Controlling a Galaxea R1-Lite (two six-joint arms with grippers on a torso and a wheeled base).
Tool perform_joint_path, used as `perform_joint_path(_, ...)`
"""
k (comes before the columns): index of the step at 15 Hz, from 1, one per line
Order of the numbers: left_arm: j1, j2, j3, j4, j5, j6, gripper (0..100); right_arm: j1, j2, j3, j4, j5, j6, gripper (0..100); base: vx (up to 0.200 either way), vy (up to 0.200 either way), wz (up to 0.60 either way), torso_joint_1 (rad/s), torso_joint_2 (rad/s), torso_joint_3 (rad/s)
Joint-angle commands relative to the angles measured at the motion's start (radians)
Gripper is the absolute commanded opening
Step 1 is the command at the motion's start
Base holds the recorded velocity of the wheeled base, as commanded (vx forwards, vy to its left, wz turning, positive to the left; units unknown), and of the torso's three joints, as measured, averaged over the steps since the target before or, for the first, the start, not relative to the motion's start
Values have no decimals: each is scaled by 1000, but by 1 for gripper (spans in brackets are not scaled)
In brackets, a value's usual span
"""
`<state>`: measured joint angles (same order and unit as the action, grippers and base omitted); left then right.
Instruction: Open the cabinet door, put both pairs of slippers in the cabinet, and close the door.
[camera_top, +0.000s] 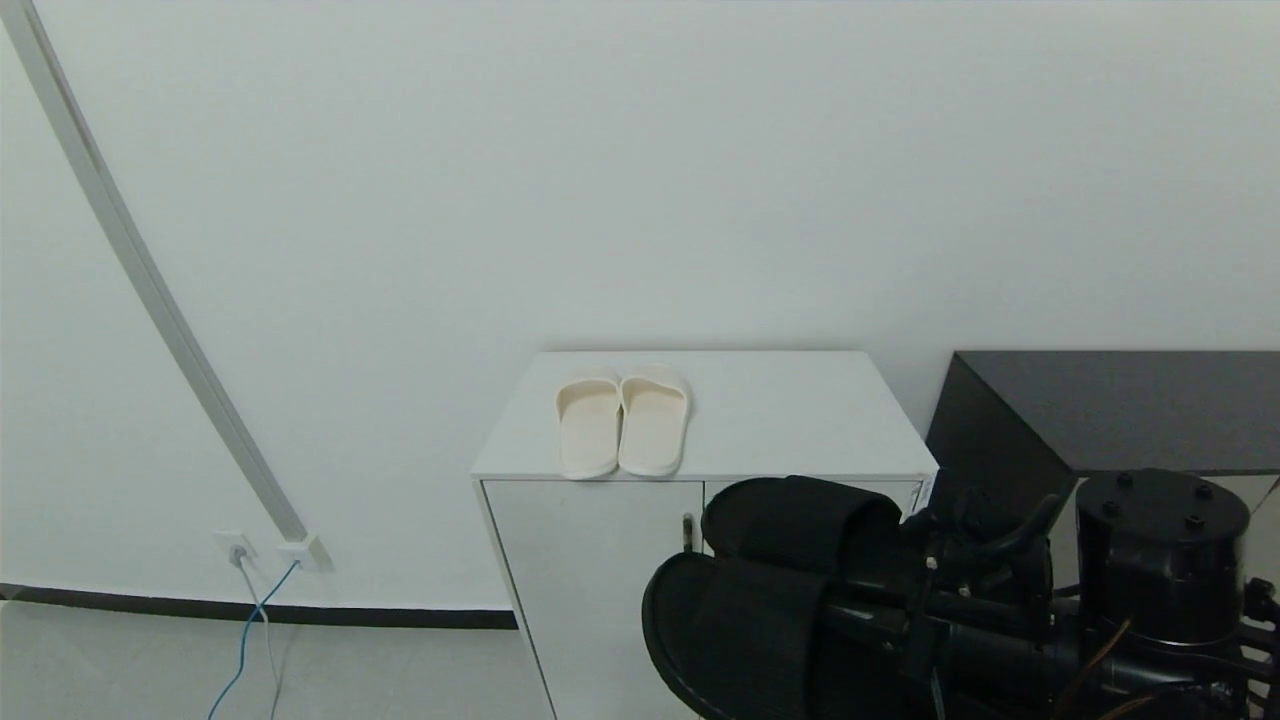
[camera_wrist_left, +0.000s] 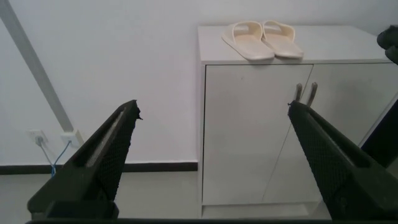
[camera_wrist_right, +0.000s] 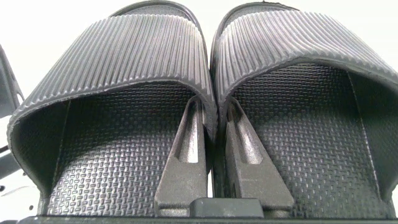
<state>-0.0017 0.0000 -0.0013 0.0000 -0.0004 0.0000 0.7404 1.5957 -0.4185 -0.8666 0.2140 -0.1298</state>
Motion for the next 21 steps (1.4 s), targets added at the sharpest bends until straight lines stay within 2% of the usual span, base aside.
perform_joint_path(1,0,0,0,0,0,0,100,0,6,1,0,-1,-2,0,0,0,0,-149,354,183)
perform_joint_path(11,0,2,0,0,0,0,100,2,6,7,0,-1,-5,0,0,0,0,-161,370,210)
perform_joint_path(21,0,2,0,0,0,0,100,11,7,20,0,-2,-11,0,0,0,0,-213,529,313)
